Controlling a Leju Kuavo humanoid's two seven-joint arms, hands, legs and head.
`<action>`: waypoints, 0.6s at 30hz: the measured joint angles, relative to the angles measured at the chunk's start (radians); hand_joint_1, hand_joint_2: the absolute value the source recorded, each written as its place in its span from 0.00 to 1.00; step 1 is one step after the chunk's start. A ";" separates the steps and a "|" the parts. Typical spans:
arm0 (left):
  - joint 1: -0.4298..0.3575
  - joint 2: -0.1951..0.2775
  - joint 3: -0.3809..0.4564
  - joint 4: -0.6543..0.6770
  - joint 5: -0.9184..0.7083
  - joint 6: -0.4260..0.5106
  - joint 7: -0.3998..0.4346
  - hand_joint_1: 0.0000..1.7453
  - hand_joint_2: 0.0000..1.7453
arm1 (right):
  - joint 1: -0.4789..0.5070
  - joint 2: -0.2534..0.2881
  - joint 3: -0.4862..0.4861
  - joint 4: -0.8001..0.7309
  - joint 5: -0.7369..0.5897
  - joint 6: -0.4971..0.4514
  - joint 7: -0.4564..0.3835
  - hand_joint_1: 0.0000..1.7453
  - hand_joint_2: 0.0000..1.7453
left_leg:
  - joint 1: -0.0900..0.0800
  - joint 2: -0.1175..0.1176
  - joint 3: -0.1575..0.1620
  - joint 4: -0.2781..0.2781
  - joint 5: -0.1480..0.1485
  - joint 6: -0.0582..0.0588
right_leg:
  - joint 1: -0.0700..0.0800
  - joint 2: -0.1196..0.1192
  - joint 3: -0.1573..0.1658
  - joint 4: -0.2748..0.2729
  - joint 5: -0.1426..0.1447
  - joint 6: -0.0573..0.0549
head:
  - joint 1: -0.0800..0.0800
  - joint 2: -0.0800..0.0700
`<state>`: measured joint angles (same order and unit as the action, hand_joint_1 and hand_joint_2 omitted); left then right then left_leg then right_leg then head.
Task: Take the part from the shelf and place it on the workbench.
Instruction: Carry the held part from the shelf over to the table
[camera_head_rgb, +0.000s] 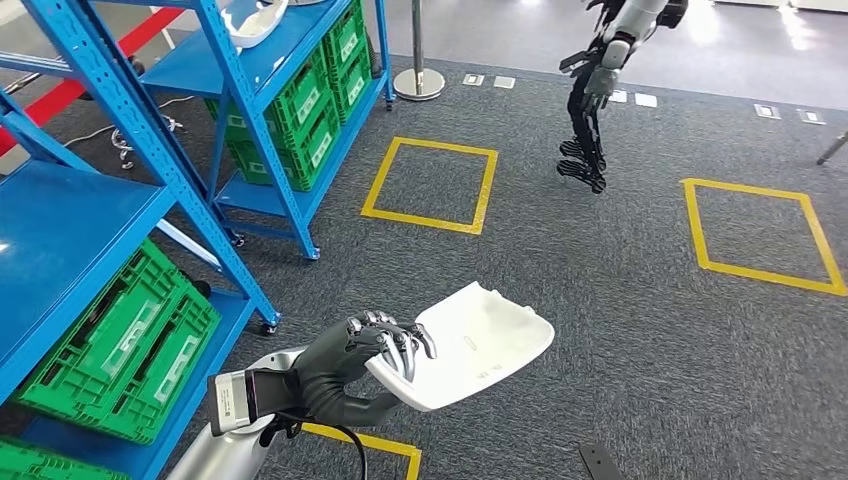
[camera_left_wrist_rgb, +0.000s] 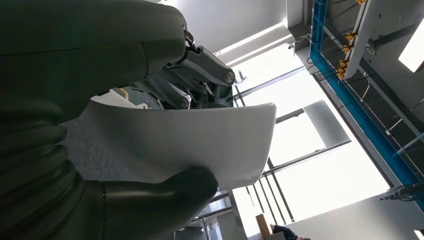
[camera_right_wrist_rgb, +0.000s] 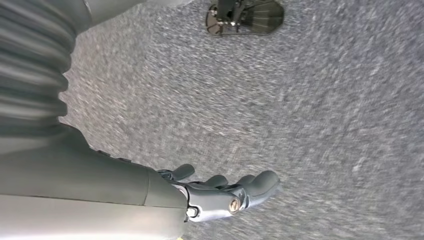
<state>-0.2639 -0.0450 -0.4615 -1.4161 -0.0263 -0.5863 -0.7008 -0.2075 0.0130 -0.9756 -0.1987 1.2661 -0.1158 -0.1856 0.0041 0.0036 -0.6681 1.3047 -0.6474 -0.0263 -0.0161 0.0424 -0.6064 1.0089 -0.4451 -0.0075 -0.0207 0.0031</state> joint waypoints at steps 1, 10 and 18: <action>0.000 0.000 0.000 0.001 -0.002 0.000 0.000 1.00 1.00 | 0.001 0.000 -0.001 0.000 -0.001 -0.001 -0.001 0.00 1.00 | 0.002 -0.002 0.009 -0.027 0.027 -0.001 | -0.001 0.014 0.000 0.001 0.000 0.002 | 0.000 0.000; -0.028 -0.008 0.001 0.007 -0.007 -0.002 0.000 1.00 1.00 | 0.006 -0.001 -0.007 0.000 -0.010 -0.012 -0.003 0.00 1.00 | 0.009 -0.036 0.118 -0.288 0.147 0.036 | -0.009 0.061 -0.033 0.033 -0.007 0.055 | 0.002 0.000; -0.058 -0.023 0.001 0.034 -0.006 -0.024 0.000 1.00 1.00 | 0.009 -0.002 -0.012 0.000 -0.019 -0.014 -0.003 0.00 1.00 | -0.005 0.074 0.121 -0.290 0.142 0.048 | 0.002 -0.067 -0.071 0.149 -0.052 0.050 | 0.016 0.000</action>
<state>-0.3218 -0.0677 -0.4601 -1.3819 -0.0319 -0.6104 -0.7008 -0.1988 0.0113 -0.9872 -0.1987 1.2468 -0.1296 -0.1883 -0.0013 0.0772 -0.5476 1.0146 -0.5058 0.0221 -0.0137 -0.0241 -0.6770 1.1582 -0.4967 0.0421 -0.0044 0.0031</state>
